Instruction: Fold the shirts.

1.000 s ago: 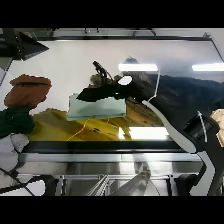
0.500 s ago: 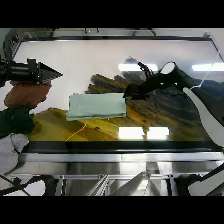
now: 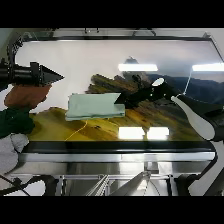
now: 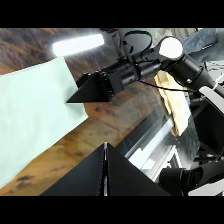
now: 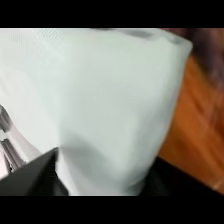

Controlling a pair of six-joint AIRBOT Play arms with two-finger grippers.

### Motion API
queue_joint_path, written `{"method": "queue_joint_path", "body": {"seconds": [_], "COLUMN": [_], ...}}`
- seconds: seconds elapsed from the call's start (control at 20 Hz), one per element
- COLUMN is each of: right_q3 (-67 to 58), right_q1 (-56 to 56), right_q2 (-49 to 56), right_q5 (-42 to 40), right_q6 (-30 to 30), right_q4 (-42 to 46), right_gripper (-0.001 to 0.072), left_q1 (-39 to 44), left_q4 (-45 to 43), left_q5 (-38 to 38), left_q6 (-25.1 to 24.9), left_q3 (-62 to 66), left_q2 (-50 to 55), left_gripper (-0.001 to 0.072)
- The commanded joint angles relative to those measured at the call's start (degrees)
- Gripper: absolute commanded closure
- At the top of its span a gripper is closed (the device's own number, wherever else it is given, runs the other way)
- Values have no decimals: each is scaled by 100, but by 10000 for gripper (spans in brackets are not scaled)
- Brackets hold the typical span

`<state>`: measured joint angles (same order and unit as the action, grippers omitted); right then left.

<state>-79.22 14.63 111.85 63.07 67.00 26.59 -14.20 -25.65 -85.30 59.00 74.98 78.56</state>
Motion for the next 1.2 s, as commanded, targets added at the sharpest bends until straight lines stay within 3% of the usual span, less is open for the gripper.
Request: {"method": "queue_joint_path", "body": {"seconds": [0.0,0.1,0.3,0.4,0.6,0.7,1.15], "right_q3": [7,7,7,-15,-542,-960,-1908], "right_q1": [173,175,-37,-581,-2404,-3449,-6697], "right_q2": [87,-9,-927,-1690,-3010,-3263,-3045], "right_q5": [24,151,133,98,472,804,1019], "right_q6": [-343,-398,-210,448,2039,2424,2857], "right_q4": [-811,-966,-964,-715,903,1213,1255], "right_gripper": [501,693,692,692,692,692,692], "left_q1": [2,2,0,0,4,4,7], "left_q4": [20,33,31,28,26,26,22], "left_q5": [-35,-79,-179,-249,-461,-476,-470], "left_q6": [-7,-7,-7,-7,-9,-9,-7], "left_q3": [-7,-7,-7,-7,-9,-9,-9], "left_q2": [-2,-2,-2,-2,-2,-2,-2], "left_gripper": [693,693,693,693,692,693,693]}}
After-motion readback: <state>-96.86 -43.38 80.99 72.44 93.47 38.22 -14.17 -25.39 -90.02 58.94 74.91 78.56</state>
